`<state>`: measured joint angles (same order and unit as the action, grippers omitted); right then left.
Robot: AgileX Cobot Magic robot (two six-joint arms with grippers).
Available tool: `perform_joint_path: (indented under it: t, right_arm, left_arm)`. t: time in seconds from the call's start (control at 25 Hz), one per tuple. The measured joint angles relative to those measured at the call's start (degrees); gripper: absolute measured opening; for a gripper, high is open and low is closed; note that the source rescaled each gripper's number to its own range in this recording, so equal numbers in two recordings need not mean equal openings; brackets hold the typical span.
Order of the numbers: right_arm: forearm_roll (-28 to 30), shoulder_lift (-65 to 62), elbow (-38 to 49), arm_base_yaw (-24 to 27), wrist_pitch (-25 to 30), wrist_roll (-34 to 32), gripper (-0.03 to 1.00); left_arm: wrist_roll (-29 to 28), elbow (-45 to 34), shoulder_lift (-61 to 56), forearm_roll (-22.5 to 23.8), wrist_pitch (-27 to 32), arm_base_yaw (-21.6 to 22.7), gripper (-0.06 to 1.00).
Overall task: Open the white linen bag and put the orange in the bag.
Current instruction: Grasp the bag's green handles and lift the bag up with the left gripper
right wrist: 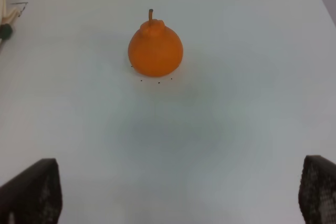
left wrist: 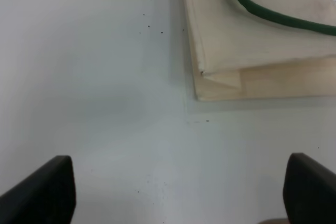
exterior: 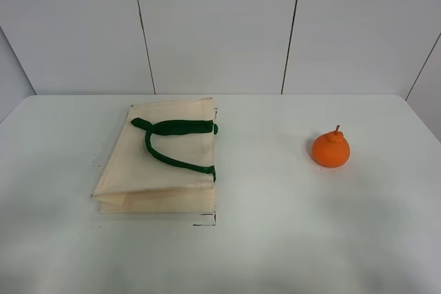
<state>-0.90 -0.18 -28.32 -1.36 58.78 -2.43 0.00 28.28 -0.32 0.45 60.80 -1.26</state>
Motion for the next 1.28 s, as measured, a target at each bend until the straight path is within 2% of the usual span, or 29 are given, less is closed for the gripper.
perform_joint_path:
  t: [0.28, 0.44, 0.88, 1.28]
  right_arm:
    - [0.0, 0.0, 0.0, 0.0, 0.0, 0.0, 1.00]
    - [0.0, 0.0, 0.0, 0.0, 0.0, 0.0, 1.00]
    - [0.0, 0.0, 0.0, 0.0, 0.0, 0.0, 1.00]
    - [0.0, 0.0, 0.0, 0.0, 0.0, 0.0, 1.00]
  left_arm:
    - [0.0, 1.2, 0.3, 0.2, 0.1, 0.0, 1.00]
    - [0.0, 6.0, 7.9, 0.1, 0.9, 0.0, 1.00]
    - [0.0, 25.2, 52.3, 0.0, -0.3, 0.0, 1.00]
    - [0.0, 50.3, 94.4, 0.2, -1.9, 0.0, 1.00]
